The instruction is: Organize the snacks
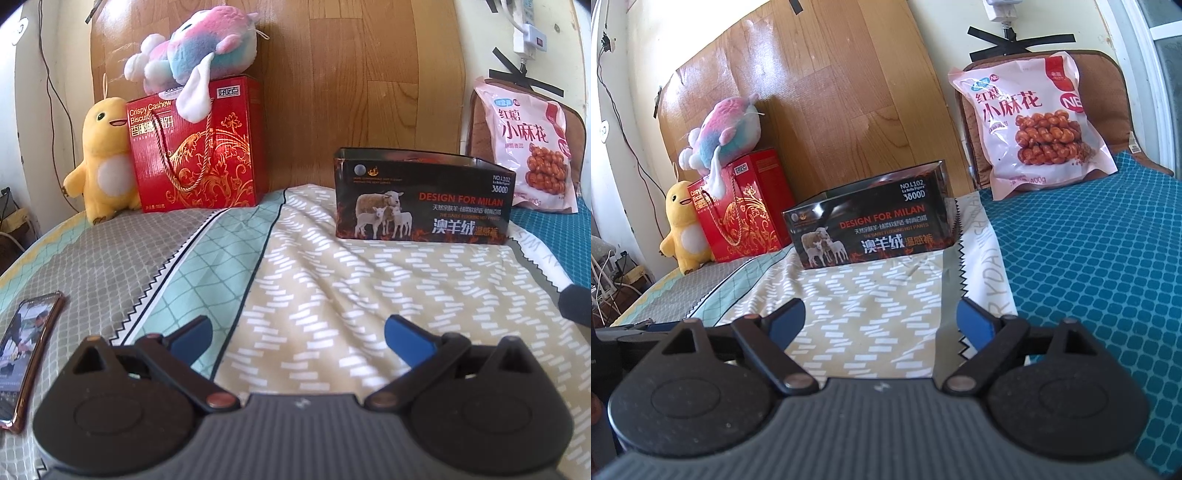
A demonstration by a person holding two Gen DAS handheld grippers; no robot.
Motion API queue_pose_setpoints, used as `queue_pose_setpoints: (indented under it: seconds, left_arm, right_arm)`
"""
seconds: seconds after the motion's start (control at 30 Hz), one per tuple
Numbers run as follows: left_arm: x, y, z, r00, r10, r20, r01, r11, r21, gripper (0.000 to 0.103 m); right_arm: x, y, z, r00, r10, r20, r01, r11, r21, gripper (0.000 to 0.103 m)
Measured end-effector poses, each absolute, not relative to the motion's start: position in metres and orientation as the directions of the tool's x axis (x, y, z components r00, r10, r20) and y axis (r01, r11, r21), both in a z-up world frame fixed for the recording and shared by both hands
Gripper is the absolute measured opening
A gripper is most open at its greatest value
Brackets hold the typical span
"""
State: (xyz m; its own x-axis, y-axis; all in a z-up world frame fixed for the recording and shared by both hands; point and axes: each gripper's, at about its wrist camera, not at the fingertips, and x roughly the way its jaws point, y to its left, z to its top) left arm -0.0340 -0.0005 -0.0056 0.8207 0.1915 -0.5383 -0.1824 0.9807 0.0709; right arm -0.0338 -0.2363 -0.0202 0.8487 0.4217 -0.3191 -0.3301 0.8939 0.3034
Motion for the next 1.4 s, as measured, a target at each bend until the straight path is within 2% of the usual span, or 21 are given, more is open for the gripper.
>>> queue_pose_setpoints:
  seconds: [1.4]
  left_arm:
    - [-0.0333,0.0002,-0.0068,0.815,0.197,-0.545,-0.185,0.98,0.077,0.103]
  right_arm:
    - [-0.034,-0.239,-0.0189,0.852,0.42,-0.313,-0.326,0.893,0.311,0.092]
